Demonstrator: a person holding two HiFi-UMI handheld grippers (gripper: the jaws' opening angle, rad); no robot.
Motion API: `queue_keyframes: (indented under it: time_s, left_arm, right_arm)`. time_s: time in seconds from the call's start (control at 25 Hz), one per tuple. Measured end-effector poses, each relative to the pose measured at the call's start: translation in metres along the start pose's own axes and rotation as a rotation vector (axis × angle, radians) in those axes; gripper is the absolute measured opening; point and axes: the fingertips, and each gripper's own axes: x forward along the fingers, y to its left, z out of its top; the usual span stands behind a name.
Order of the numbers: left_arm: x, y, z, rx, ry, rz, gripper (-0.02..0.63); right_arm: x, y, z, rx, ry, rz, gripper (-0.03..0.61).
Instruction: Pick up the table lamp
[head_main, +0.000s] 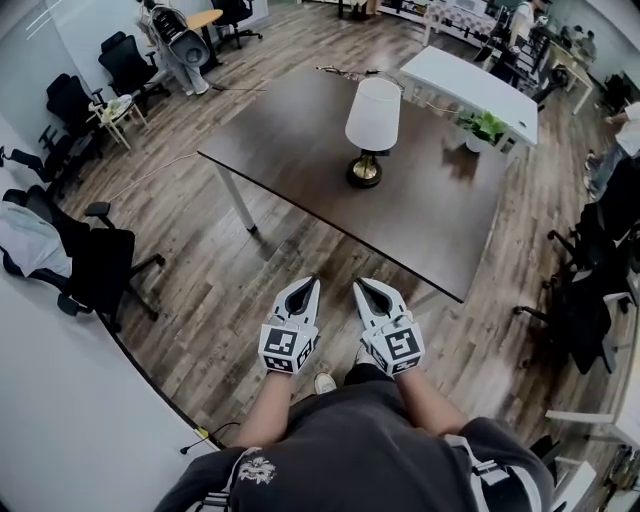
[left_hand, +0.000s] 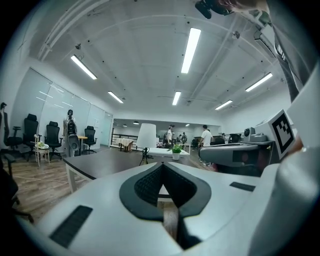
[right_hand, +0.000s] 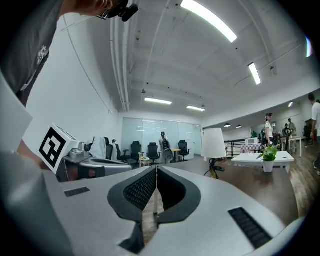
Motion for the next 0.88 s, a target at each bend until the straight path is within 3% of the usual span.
queue_keyframes:
  time_s: [0.88]
  left_arm:
    - [0.224, 0.004, 0.013, 0.023, 0.031, -0.113, -0.003]
  right_arm:
    - [0.066, -0.206, 0.005, 0.015, -0.012, -0.131, 0.026]
